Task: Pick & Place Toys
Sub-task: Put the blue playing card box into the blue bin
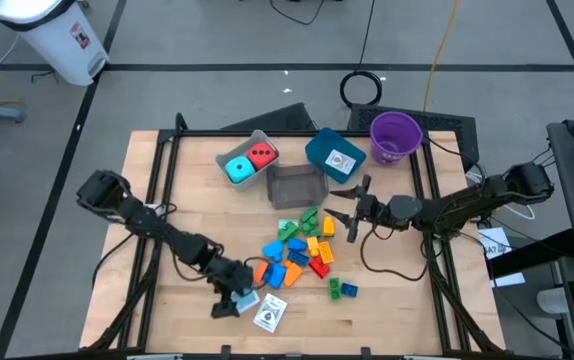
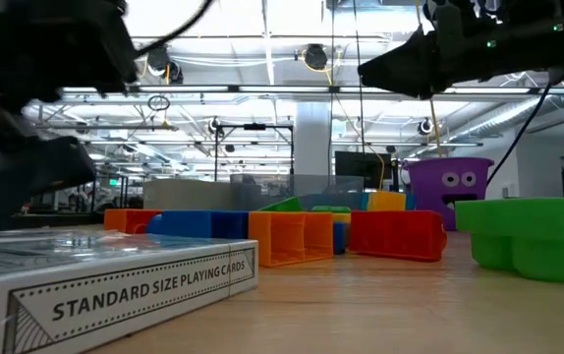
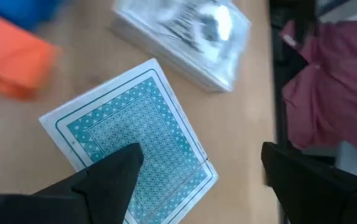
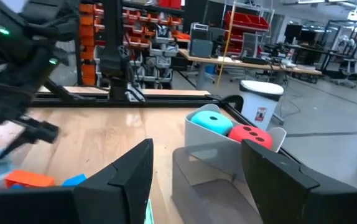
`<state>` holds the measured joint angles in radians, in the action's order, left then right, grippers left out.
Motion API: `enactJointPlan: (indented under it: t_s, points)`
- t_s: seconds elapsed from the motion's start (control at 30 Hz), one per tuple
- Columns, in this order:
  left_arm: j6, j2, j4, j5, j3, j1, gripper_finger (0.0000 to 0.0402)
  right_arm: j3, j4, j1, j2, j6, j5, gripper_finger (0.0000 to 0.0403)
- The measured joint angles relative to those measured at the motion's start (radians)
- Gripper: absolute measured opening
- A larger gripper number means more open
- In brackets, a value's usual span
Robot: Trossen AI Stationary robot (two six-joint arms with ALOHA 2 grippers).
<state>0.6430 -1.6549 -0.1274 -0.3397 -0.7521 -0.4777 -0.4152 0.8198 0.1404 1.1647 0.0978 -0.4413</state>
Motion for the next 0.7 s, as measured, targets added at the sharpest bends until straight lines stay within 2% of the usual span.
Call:
enactJointPlan:
  t_s: [0.27, 0.43, 0.57, 0.63, 0.7]
  points:
    - [-0.18, 0.075, -0.116, 0.161, 0.007, 0.041, 0.0347, 0.0, -0.001, -0.001, 0.0, 0.0, -0.002, 0.0212]
    - [-0.17, 0.149, -0.291, 0.214, -0.001, 0.075, 0.0346, 0.0, -0.002, -0.001, 0.0, 0.001, -0.002, 0.0212]
    - [-0.164, 0.216, -0.6, 0.434, -0.098, 0.092, 0.0331, 0.0, -0.001, -0.001, 0.0, 0.0, -0.002, 0.0212]
    - [-0.139, 0.243, -0.668, 0.501, -0.14, 0.094, 0.0319, 0.0, -0.001, -0.001, 0.0, -0.003, -0.002, 0.0212]
    - [-0.1, 0.253, -0.69, 0.52, -0.153, 0.094, 0.0309, 0.0, -0.001, -0.001, 0.0, -0.006, -0.002, 0.0212]
